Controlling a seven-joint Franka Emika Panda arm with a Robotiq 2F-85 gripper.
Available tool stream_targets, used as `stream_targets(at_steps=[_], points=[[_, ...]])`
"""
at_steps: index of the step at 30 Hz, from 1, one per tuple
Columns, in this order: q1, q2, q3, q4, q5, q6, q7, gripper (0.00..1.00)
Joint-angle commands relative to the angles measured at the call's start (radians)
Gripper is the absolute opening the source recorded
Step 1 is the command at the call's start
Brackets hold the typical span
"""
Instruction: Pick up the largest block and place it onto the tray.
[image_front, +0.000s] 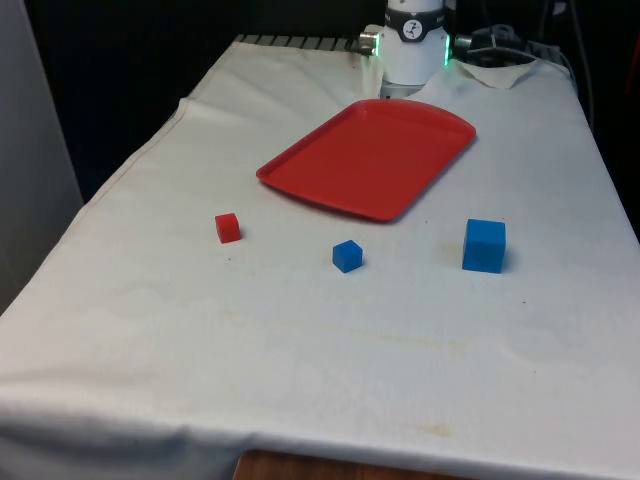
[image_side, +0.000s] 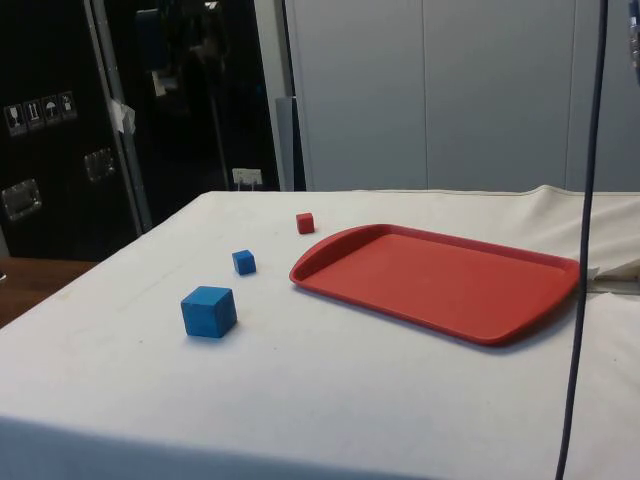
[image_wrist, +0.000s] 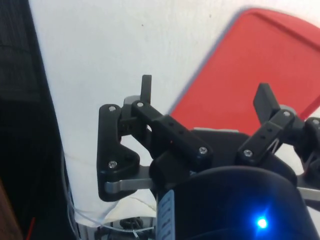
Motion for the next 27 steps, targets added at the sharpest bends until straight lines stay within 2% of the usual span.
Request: stream_targets(at_steps=[1,14,18,27], points=[[0.003,0.009,0.007,0.004,0.007,0.007,0.012,1.00],[0.004,0.032,0.053,0.003,0.001,0.039,0.059,1.00],[0.004,0.045,0.069,0.003,0.015,0.064,0.072,1.00],[0.003,0.051,0.073,0.004,0.011,0.067,0.073,1.00]])
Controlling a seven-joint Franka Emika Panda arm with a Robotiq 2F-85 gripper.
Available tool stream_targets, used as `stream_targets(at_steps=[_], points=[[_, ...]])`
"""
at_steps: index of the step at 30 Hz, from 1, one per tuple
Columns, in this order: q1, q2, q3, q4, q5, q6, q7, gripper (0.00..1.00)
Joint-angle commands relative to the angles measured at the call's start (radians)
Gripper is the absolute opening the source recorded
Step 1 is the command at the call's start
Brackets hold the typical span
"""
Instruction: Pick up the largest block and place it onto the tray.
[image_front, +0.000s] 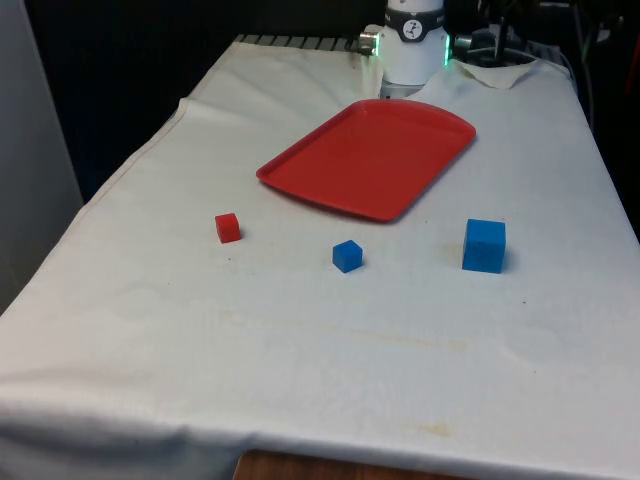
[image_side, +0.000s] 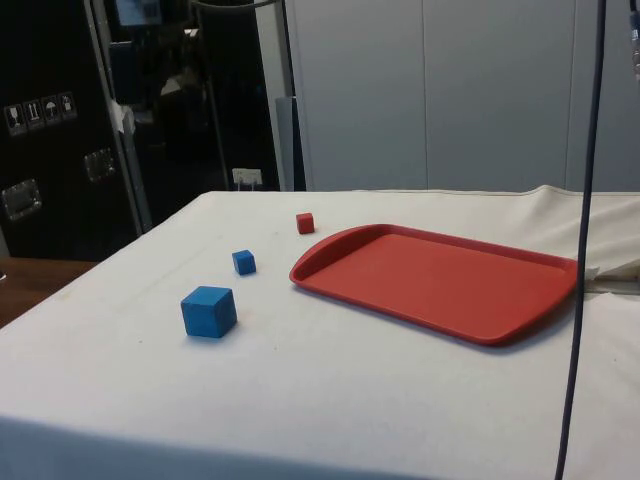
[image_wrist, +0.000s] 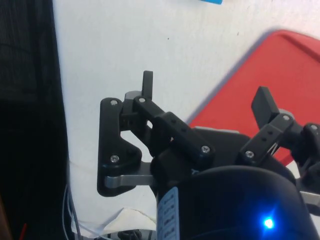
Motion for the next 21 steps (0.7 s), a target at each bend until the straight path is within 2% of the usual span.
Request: stream_targets(at_steps=[1,8,9,10,18,19,21], points=[[0.000,0.002,0.001,-0.002,0.005,0.005,-0.001,1.00],[-0.006,0.026,0.000,-0.030,0.008,0.042,-0.010,1.00],[-0.002,0.023,-0.001,-0.022,0.000,0.026,-0.004,1.00],[-0.007,0.029,-0.001,-0.035,0.008,0.048,-0.012,1.00],[-0.015,0.067,-0.006,-0.065,0.011,0.094,-0.028,1.00],[-0.010,0.062,-0.009,-0.063,0.000,0.083,-0.020,1.00],[-0.018,0.079,-0.007,-0.069,0.012,0.105,-0.033,1.00]])
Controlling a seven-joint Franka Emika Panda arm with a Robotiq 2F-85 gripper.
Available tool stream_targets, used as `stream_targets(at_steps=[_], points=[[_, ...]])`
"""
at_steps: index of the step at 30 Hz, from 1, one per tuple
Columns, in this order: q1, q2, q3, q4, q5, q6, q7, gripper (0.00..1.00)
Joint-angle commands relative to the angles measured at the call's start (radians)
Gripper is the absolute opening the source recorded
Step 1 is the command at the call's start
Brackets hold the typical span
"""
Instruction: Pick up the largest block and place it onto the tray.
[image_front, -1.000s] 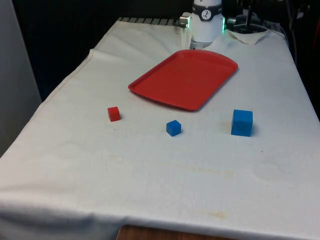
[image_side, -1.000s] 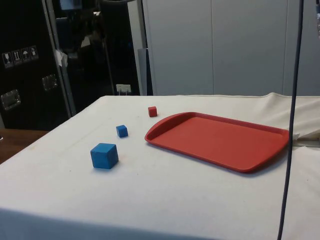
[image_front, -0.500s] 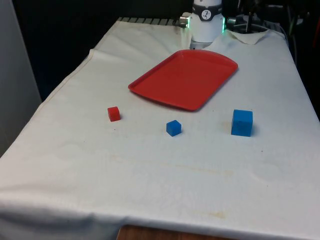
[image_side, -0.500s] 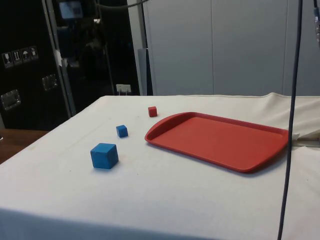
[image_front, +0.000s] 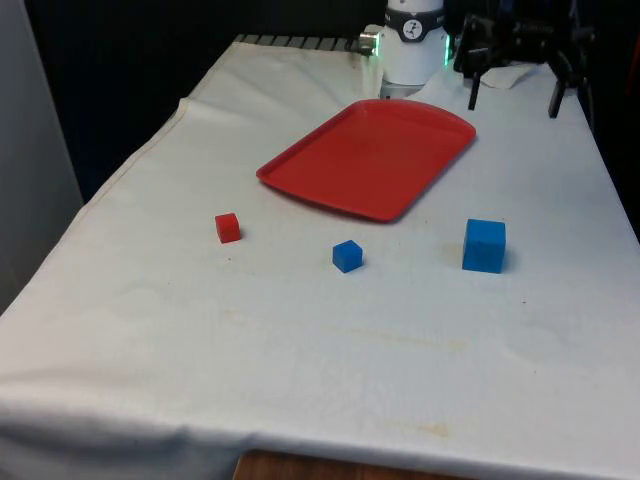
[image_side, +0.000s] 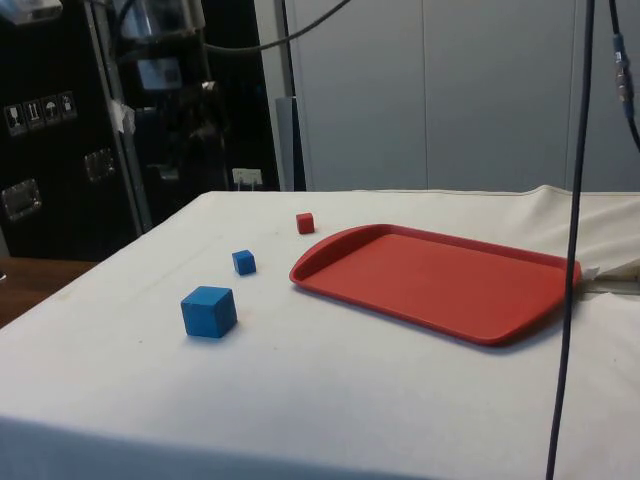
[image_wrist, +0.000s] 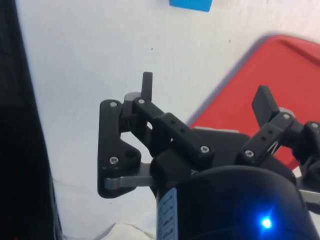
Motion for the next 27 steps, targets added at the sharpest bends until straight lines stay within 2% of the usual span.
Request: stream_targets(at_steps=[1,7,8,9,13,24,27], points=[[-0.006,0.010,0.003,-0.004,0.012,0.015,-0.012,1.00],[-0.012,0.050,0.001,-0.014,0.012,0.050,-0.022,1.00],[-0.008,0.048,-0.002,-0.009,0.001,0.037,-0.013,1.00],[-0.013,0.055,0.001,-0.015,0.012,0.055,-0.023,1.00],[-0.018,0.084,0.001,-0.023,0.010,0.081,-0.026,1.00],[-0.016,0.104,-0.002,-0.025,0.003,0.100,-0.021,1.00],[-0.013,0.109,-0.003,-0.034,0.000,0.125,-0.016,1.00]])
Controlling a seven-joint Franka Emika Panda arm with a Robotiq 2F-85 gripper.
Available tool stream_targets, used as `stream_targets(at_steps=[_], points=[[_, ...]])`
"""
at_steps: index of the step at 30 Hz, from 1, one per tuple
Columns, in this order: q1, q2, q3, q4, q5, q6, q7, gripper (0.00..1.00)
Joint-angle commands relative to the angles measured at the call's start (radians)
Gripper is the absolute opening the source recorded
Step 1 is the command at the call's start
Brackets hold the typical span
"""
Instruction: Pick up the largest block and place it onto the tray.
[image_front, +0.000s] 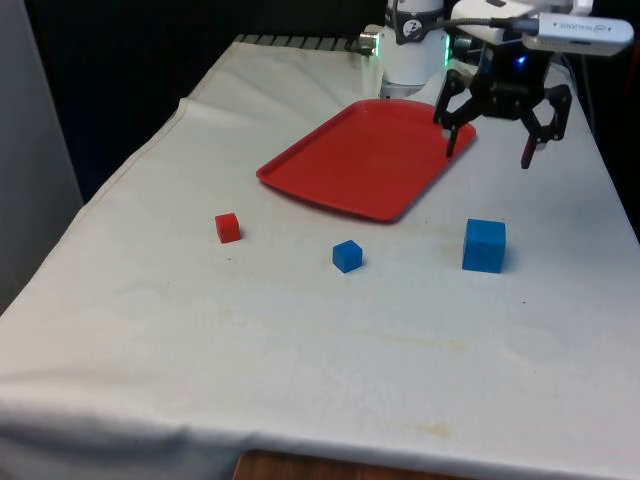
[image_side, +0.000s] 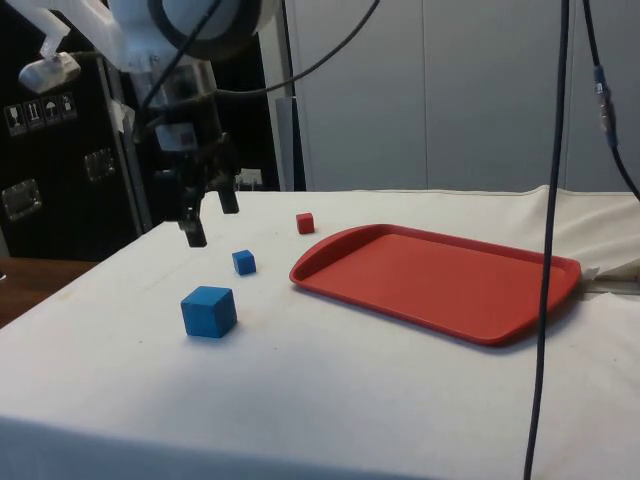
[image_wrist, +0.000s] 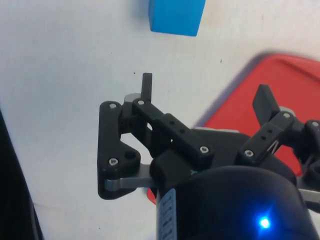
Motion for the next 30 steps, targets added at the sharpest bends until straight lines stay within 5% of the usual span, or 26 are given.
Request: stream_targets(at_steps=[1,19,20,23,29,30], points=[[0.003,0.001,-0.001,-0.013,-0.002,0.033,0.005,1.00],[0.019,0.004,-0.001,-0.097,-0.021,0.230,0.035,1.00],[0.011,0.003,0.005,-0.095,-0.012,0.217,0.023,1.00],[0.019,0.010,0.007,-0.105,-0.013,0.268,0.035,1.00],[0.008,0.038,0.024,-0.097,0.013,0.323,0.016,1.00],[0.017,0.027,0.011,-0.104,-0.006,0.303,0.029,1.00]])
